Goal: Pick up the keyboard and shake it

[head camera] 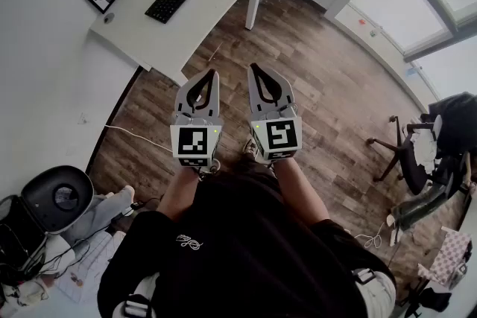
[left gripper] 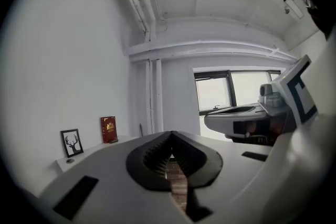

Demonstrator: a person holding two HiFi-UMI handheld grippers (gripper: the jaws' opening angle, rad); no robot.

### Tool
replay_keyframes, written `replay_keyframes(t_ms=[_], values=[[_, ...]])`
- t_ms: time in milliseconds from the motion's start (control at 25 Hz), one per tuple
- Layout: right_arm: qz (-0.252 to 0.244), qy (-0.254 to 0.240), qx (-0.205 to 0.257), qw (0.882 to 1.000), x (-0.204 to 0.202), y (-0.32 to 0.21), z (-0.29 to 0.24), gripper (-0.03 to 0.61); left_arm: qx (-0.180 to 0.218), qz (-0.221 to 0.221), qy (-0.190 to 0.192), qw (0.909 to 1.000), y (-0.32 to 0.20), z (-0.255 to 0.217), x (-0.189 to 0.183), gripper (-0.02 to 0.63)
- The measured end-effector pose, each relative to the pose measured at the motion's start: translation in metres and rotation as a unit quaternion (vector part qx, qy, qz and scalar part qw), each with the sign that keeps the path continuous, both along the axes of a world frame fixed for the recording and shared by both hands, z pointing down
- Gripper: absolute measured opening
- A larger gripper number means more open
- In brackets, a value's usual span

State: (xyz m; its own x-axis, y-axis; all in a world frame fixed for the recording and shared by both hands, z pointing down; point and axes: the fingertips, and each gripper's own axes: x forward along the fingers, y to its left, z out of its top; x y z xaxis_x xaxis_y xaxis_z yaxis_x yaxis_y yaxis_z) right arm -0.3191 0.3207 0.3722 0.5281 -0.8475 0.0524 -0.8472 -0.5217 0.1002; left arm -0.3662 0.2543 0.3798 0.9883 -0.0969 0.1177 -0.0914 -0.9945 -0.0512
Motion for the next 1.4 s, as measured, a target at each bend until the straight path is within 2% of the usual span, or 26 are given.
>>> replay_keyframes(t_ms=[240,480,680,880,1080,1400], values=[[-0.003,0.000,-0.014,1.000,0.034,0.020,0.011,0.021,-0.003,0.011,-0.020,0.9997,0.025,0.014,0.041,0.002],[-0.026,-0.018,-0.050,0.998,0.071,0.042,0.037,0.021,0.005,0.033,-0.048,0.9983,0.056,0.033,0.091,0.002],[0.001,-0.029,-0.032,0.999,0.113,0.071,0.040,0.021,0.009,0.049,-0.068,0.9964,0.077,0.041,0.129,0.003],[0.002,-0.031,-0.027,0.999,0.145,0.056,0.044,0.021,0.009,0.049,-0.071,0.9962,0.061,0.048,0.163,0.002],[-0.008,-0.037,-0.047,0.998,0.182,0.027,0.063,0.021,-0.008,0.045,-0.080,0.9957,0.031,0.067,0.206,0.003],[-0.042,-0.026,-0.088,0.995,0.274,-0.064,0.067,0.021,-0.032,0.035,-0.077,0.9959,-0.058,0.071,0.303,0.002]])
